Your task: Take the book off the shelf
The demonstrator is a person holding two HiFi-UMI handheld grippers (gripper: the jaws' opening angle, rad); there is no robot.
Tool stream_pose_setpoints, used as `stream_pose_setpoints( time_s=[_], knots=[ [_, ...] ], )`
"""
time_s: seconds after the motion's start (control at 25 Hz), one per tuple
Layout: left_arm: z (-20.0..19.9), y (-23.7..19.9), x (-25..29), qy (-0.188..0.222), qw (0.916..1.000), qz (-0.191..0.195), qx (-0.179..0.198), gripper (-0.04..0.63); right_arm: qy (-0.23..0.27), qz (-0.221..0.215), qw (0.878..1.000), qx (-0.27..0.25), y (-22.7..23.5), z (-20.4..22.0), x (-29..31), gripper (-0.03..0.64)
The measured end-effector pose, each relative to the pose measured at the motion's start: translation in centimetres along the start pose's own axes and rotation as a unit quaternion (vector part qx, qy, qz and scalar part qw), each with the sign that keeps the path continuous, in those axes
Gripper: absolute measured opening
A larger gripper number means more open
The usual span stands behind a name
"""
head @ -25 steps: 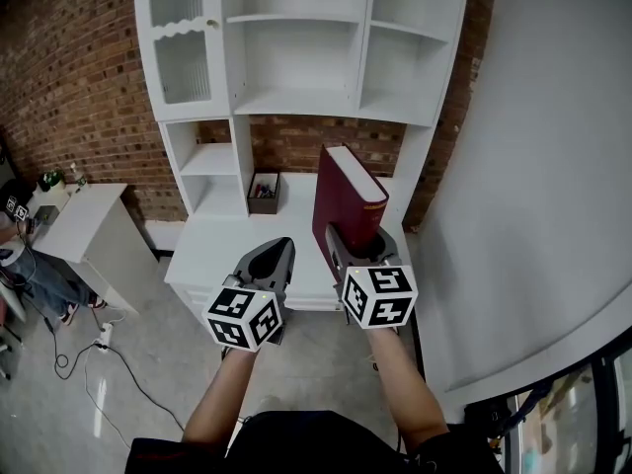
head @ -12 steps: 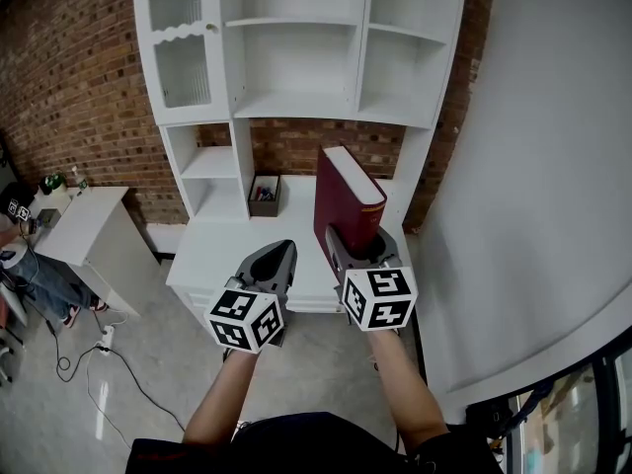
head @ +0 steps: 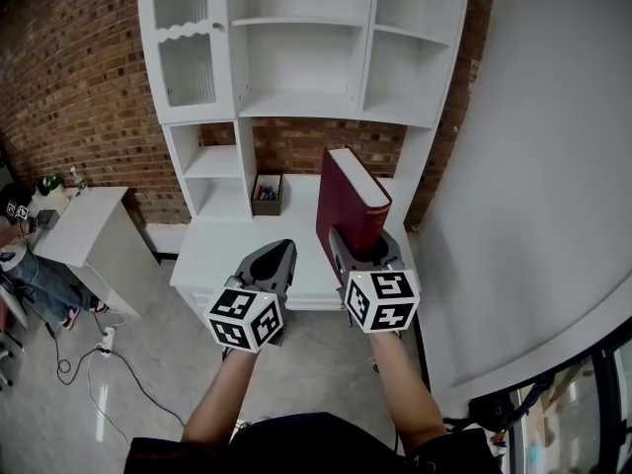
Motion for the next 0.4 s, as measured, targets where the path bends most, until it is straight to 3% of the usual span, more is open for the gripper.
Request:
stream_pose_setpoints(
  time_s=[0.4],
  knots=[
    [-1.1, -2.1, -1.6, -0.004, 1.0, 0.005, -0.002, 0.015, 0.002, 0.006, 1.0, 0.007, -2.2, -0.6, 0.6, 0.239]
  ],
)
Point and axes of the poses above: the fingertips, and each gripper's own axes: x forward along the fingers, y to its right, z out of its underside, the point moved 5 cm from there along -x, backward along the fingers, and after that the axes turned 6 degrees about -x, right-handed, at the moved point
